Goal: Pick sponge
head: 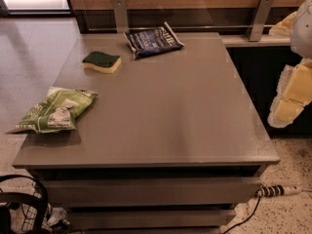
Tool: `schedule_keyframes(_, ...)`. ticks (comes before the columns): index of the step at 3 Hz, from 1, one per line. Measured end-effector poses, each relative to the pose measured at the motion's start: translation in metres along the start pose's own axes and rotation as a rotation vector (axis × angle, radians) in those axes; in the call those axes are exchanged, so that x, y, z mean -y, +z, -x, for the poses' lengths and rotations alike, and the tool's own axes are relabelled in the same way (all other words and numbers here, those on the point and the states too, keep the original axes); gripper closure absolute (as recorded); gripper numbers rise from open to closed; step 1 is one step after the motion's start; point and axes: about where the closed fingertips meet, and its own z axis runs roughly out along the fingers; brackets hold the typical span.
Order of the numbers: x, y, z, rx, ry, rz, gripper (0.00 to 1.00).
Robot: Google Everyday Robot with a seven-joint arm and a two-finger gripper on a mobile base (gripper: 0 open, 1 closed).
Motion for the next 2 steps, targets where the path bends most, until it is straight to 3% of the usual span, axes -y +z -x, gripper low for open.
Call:
schedule_keyframes(1,0.000,0.000,0.000,0.000,0.000,0.000,0.00)
schedule_keyframes(2,0.014,0.006,0.006,0.052,0.011,-0.029,0.00)
